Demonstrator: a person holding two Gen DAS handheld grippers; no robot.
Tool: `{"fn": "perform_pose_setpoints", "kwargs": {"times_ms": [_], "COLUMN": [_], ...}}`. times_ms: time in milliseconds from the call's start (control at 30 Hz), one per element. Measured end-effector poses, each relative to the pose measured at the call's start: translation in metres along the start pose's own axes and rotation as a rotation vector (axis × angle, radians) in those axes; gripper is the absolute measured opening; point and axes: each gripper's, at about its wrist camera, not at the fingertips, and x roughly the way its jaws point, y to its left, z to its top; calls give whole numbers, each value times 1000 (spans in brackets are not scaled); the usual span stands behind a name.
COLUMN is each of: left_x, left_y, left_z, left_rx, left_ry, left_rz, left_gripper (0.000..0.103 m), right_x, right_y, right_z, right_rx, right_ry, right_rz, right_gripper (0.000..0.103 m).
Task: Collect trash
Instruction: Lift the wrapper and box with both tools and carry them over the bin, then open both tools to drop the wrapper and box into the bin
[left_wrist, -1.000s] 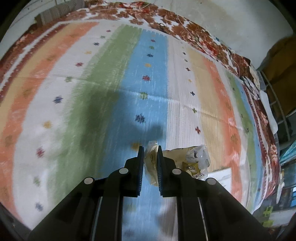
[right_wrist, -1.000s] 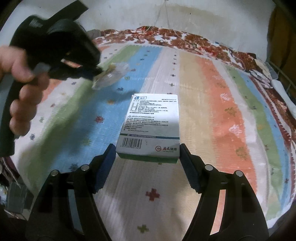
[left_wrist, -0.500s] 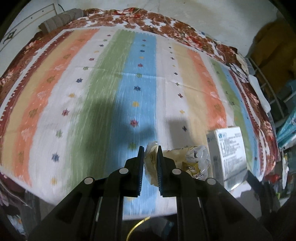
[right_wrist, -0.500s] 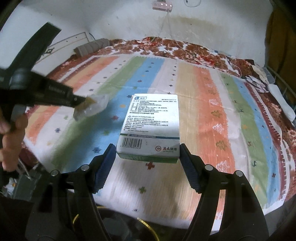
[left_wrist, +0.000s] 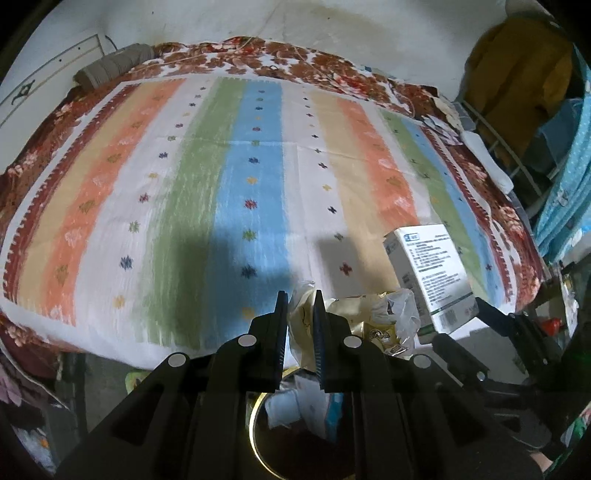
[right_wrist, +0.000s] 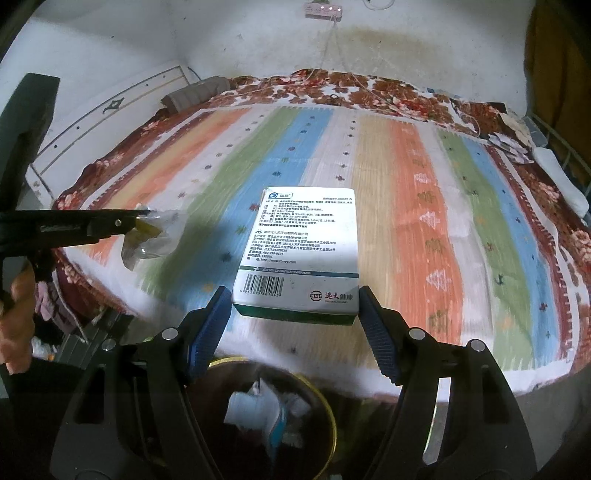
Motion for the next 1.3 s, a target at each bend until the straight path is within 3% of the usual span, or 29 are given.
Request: {"fn": "perform_pose_setpoints", "kwargs": {"times_ms": [300,800,1033,1300], "left_x": [-9,5,26,62], "left_y": [-16,-25,-24,-13], "left_z": [-57,-116,-127,-133], "left_rx": [-8,-12,-8,-80], "left_ry": [23,97,163,286], "left_rz": [-31,39,105,145], "left_gripper": [12,12,12,12], "right_x": [-20,-13,8,31], "right_y": [6,15,16,13], "right_z": [-51,-101,-122,-132], "right_rx": [-25,-33,-10,34], "right_ry": [67,195,317,425], "right_rz": [33,55,61,85], "right_gripper": [66,66,66,66]}}
